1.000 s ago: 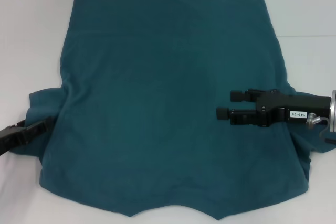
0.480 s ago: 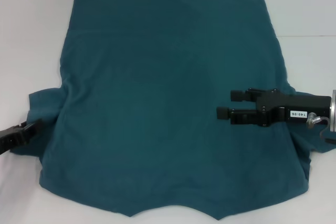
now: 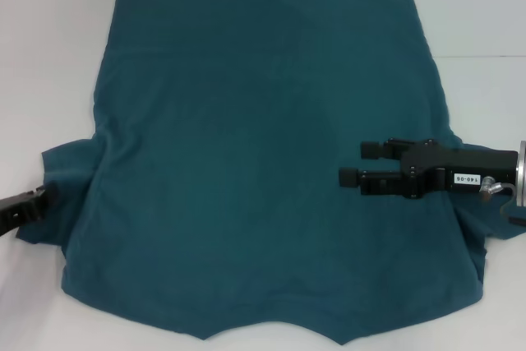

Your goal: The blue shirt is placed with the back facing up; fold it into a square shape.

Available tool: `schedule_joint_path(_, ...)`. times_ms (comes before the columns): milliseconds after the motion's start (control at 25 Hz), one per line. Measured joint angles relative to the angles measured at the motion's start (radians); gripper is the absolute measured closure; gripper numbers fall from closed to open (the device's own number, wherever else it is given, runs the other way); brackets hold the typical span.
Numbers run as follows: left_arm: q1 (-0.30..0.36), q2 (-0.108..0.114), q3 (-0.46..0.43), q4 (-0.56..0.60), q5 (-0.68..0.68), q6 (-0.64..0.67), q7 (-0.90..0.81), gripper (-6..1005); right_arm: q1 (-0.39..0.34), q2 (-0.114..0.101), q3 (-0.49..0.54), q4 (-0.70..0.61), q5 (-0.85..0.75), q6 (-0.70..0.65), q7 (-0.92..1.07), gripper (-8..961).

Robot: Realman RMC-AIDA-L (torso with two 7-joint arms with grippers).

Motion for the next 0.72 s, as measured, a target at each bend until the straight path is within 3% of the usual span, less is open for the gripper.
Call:
schedule_joint_path(160,-0.010,0.004,-0.003,0.009,0.000,-0.018,-0.002,995,0.000,0.001,0.000,0.000,0.000,0.000,0.000,28)
schedule_joint_path(720,-0.064,0.028,0.002,0.028,0.003,-0.110,-0.004,1000,-0.001,0.013,0.007,0.001,0.004,0.000,0.001,30)
